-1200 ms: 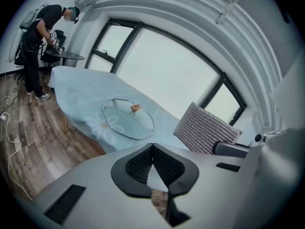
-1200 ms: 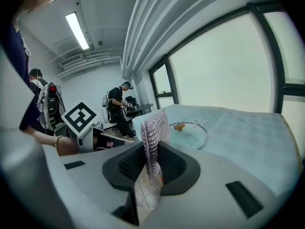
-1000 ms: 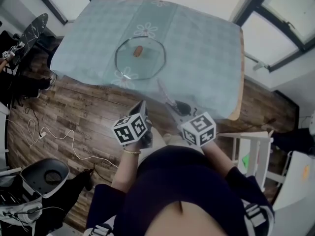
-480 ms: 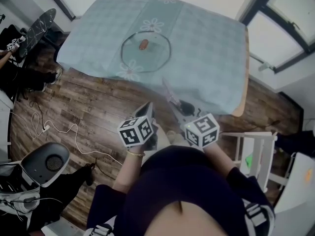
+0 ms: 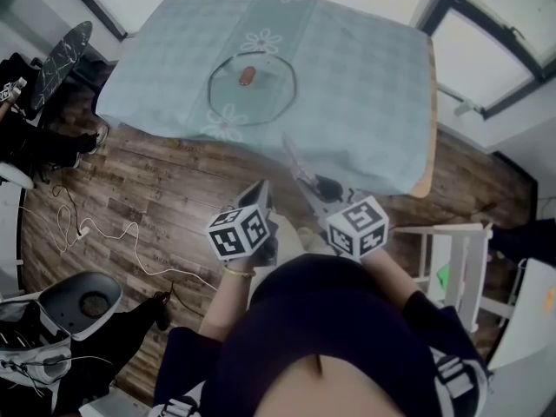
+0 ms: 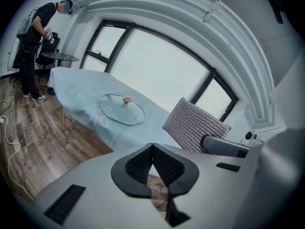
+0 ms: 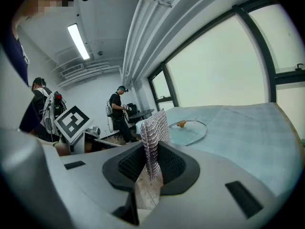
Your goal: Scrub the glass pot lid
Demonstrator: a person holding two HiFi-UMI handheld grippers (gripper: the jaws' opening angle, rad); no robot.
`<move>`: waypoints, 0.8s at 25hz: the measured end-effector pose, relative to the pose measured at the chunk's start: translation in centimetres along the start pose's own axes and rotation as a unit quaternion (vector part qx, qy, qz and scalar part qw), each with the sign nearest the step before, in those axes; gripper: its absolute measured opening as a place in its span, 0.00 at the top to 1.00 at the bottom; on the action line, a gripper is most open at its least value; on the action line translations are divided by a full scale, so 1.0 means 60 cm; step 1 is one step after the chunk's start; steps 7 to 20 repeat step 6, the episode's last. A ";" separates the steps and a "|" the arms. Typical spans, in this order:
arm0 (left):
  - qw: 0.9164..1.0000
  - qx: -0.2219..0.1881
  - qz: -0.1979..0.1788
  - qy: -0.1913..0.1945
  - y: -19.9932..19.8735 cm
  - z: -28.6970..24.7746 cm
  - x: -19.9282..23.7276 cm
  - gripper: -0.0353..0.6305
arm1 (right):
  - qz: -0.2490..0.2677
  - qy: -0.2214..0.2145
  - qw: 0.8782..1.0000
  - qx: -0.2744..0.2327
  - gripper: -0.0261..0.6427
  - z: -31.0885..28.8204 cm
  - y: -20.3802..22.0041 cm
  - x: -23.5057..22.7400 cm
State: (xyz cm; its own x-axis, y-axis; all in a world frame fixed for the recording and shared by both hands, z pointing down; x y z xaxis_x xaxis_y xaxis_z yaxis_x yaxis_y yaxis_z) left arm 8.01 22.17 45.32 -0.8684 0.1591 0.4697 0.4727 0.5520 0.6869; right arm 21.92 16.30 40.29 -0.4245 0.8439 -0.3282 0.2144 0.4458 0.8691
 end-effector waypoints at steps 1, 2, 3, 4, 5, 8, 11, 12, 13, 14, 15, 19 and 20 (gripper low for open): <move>1.000 0.002 -0.001 0.002 0.002 -0.001 -0.001 0.95 | 0.002 0.001 1.000 0.001 0.84 0.001 0.001 0.000; 1.000 0.004 -0.002 0.003 0.003 -0.003 -0.002 0.95 | 0.003 0.001 1.000 0.001 0.84 0.002 0.002 -0.001; 1.000 0.005 -0.002 0.003 0.003 -0.004 -0.004 0.95 | 0.003 0.002 1.000 0.001 0.85 0.003 0.002 -0.002; 1.000 0.006 -0.003 0.004 0.003 -0.005 -0.005 0.95 | 0.003 0.002 1.000 0.001 0.85 0.005 0.001 -0.003; 1.000 0.007 -0.004 0.005 0.003 -0.007 -0.007 0.95 | 0.003 0.004 1.000 0.001 0.84 0.007 0.001 -0.005; 1.000 0.008 -0.005 0.006 0.003 -0.009 -0.010 0.95 | 0.002 0.005 1.000 0.000 0.85 0.009 0.001 -0.007; 1.000 0.008 -0.005 0.006 0.003 -0.009 -0.010 0.95 | 0.002 0.005 1.000 0.000 0.85 0.009 0.001 -0.007; 1.000 0.008 -0.005 0.006 0.003 -0.009 -0.010 0.95 | 0.002 0.005 1.000 0.000 0.85 0.009 0.001 -0.007; 1.000 0.008 -0.005 0.006 0.003 -0.009 -0.010 0.95 | 0.002 0.005 1.000 0.000 0.85 0.009 0.001 -0.007; 1.000 0.008 -0.005 0.006 0.003 -0.009 -0.010 0.95 | 0.002 0.005 1.000 0.000 0.85 0.009 0.001 -0.007; 1.000 0.008 -0.005 0.006 0.003 -0.009 -0.010 0.95 | 0.002 0.005 1.000 0.000 0.85 0.009 0.001 -0.007; 1.000 0.008 -0.005 0.006 0.003 -0.009 -0.010 0.95 | 0.002 0.005 1.000 0.000 0.85 0.009 0.001 -0.007; 1.000 0.008 -0.005 0.006 0.003 -0.009 -0.010 0.95 | 0.002 0.005 1.000 0.000 0.85 0.009 0.001 -0.007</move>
Point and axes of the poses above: the fingertips, and each gripper's own axes: z backward along the fingers, x to its left, y out of its underside, the point moved 6 cm from there along z, backward along the fingers, and after that the axes turned 4 degrees about -z, right-handed, at the moved point
